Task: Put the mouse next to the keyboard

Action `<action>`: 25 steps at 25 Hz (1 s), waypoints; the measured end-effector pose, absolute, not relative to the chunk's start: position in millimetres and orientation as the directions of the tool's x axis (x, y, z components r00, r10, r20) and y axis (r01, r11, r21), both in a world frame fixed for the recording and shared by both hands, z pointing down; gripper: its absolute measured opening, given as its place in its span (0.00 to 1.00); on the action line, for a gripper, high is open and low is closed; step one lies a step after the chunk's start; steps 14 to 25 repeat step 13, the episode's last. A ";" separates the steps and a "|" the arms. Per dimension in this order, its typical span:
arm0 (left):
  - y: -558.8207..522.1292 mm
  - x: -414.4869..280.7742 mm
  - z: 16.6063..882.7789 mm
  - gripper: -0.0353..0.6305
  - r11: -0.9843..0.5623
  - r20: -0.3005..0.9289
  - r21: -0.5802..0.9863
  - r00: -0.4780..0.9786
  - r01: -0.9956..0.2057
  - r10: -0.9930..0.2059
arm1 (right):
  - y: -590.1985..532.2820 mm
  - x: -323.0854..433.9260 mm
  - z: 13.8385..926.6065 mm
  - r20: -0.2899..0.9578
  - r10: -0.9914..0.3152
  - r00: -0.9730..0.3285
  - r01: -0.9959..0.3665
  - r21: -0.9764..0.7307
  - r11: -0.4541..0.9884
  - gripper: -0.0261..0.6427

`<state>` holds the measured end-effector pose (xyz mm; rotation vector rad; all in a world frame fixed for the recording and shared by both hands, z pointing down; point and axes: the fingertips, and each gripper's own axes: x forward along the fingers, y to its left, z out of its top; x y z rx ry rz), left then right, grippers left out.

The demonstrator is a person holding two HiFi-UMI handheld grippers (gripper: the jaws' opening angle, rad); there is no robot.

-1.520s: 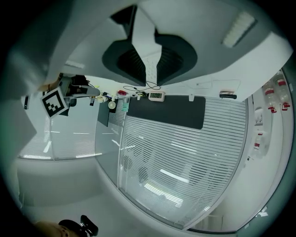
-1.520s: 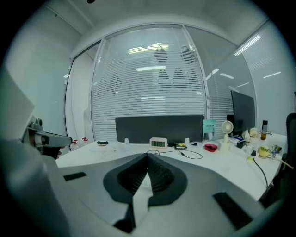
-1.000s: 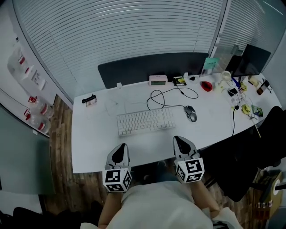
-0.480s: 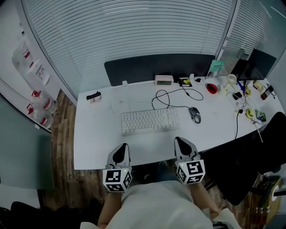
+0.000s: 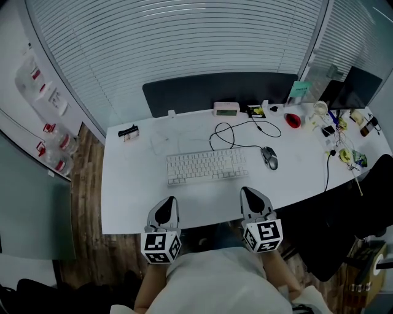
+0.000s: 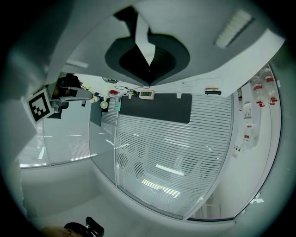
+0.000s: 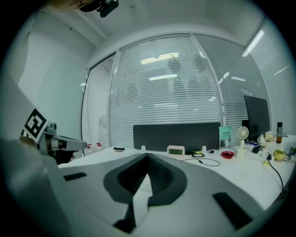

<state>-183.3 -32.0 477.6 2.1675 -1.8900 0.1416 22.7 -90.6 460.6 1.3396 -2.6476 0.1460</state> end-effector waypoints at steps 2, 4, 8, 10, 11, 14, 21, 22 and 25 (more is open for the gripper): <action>-33.2 -183.2 479.2 0.07 -0.119 0.245 0.133 0.149 -0.984 -0.958 | -91.6 22.4 462.4 0.197 -0.789 -0.582 -0.806 -0.011 0.592 0.04; -35.5 -182.9 480.0 0.07 -0.121 0.245 0.136 0.152 -0.983 -0.957 | -94.1 22.0 463.4 0.198 -0.789 -0.582 -0.806 -0.012 0.592 0.04; -40.8 -183.7 481.0 0.07 -0.124 0.250 0.140 0.157 -0.982 -0.955 | -100.7 20.2 463.5 0.204 -0.788 -0.580 -0.807 -0.012 0.591 0.04; -42.0 -184.1 482.4 0.07 -0.125 0.256 0.142 0.158 -0.982 -0.954 | -102.4 20.0 464.2 0.208 -0.788 -0.580 -0.807 -0.014 0.590 0.04; -42.5 -184.1 483.0 0.07 -0.125 0.258 0.142 0.159 -0.982 -0.953 | -103.1 20.1 464.5 0.208 -0.788 -0.580 -0.807 -0.016 0.590 0.04; -43.9 -184.3 484.0 0.07 -0.127 0.261 0.141 0.161 -0.982 -0.952 | -104.5 20.3 464.9 0.209 -0.788 -0.579 -0.808 -0.021 0.589 0.04; -43.9 -184.3 484.0 0.07 -0.127 0.261 0.141 0.161 -0.982 -0.952 | -104.5 20.3 464.9 0.209 -0.788 -0.579 -0.808 -0.021 0.589 0.04; -43.9 -184.3 484.0 0.07 -0.127 0.261 0.141 0.161 -0.982 -0.952 | -104.5 20.3 464.9 0.209 -0.788 -0.579 -0.808 -0.021 0.589 0.04; -43.9 -184.3 484.0 0.07 -0.127 0.261 0.141 0.161 -0.982 -0.952 | -104.5 20.3 464.9 0.209 -0.788 -0.579 -0.808 -0.021 0.589 0.04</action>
